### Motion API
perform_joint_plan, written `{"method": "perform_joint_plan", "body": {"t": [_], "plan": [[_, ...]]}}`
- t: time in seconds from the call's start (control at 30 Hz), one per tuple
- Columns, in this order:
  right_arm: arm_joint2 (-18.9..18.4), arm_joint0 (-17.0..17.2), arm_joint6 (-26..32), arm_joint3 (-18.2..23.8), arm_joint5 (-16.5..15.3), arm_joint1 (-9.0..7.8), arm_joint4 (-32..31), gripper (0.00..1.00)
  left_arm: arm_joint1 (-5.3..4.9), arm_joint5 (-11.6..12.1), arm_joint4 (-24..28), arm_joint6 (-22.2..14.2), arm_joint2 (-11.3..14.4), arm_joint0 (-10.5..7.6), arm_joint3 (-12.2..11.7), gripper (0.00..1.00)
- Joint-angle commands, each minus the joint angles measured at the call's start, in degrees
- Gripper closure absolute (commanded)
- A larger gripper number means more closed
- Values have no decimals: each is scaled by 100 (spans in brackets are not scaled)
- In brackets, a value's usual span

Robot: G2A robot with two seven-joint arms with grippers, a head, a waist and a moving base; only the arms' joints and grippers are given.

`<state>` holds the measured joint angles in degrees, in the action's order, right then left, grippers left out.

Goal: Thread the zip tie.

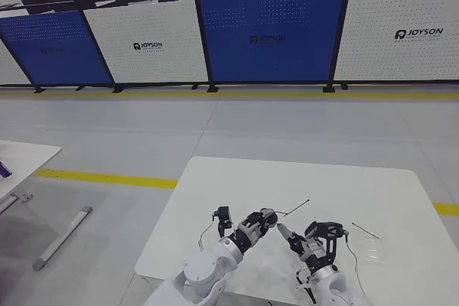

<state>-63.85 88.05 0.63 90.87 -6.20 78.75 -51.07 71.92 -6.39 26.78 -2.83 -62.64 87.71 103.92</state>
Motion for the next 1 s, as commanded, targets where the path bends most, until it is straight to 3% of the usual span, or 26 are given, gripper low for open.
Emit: {"method": "perform_joint_plan", "body": {"t": [0.0,0.03,0.13,0.53,0.67,0.73,0.97], "plan": [[31,-50,76,-13,1,2,-28,62,4,-8,-2,8,16,-13,-5,100],[61,-84,173,-17,-29,0,-74,69,5,-13,3,7,22,-18,-5,100],[110,-118,264,3,-84,-3,-133,77,7,-38,21,-10,23,-32,0,100],[41,-1,143,207,-339,-43,-84,80,10,-122,-106,-65,118,-52,1,100],[18,21,155,261,-363,-55,-79,78,16,-141,-126,-64,159,-74,-14,100],[20,22,177,277,-365,-59,-88,72,20,-147,-133,-57,178,-87,-24,100],[2,45,118,305,-426,-72,-41,75,31,-153,-127,-29,211,-133,-88,100]]}}
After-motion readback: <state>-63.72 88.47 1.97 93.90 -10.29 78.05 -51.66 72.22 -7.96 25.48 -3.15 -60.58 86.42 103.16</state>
